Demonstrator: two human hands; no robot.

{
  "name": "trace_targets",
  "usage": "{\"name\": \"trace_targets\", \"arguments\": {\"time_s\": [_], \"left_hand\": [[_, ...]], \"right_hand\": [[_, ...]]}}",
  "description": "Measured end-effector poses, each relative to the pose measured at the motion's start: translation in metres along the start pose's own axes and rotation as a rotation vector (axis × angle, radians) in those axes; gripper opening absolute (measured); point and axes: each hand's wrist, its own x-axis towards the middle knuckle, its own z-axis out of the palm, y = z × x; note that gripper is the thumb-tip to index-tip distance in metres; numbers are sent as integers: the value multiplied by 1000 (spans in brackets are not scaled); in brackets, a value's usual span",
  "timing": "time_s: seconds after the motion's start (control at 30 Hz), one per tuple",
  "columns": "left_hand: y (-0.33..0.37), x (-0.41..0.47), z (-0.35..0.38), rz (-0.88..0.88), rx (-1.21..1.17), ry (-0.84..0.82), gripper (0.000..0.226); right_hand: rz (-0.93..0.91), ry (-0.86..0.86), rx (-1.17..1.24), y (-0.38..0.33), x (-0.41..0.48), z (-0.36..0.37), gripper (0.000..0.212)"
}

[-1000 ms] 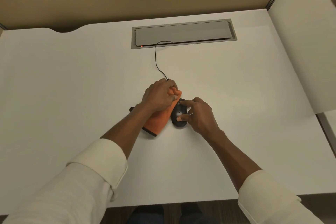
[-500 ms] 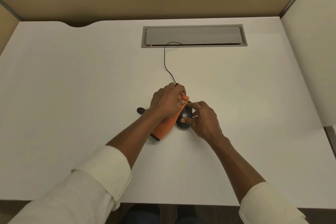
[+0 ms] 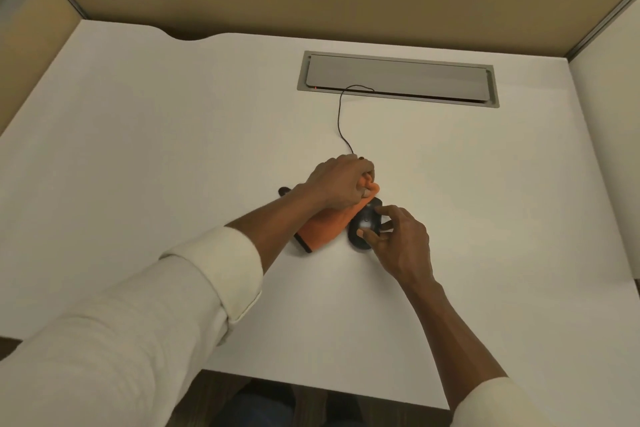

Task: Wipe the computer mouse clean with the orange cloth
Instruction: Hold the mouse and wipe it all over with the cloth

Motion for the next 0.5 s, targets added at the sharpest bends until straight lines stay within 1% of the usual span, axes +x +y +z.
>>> {"name": "trace_targets", "arguments": {"time_s": [0.23,0.37,0.5], "left_hand": [[12,-58,24,-166,-95,177,21],[21,-78,32,-244,-142,218,21],[26,-91,36,-364,-241,261,19]], "right_hand": [[0,-7,-3,-1,1,-1,53],[-22,-1,-20,-1,1,-1,54],[-34,-18,-53,-1,3,-2,56]]}}
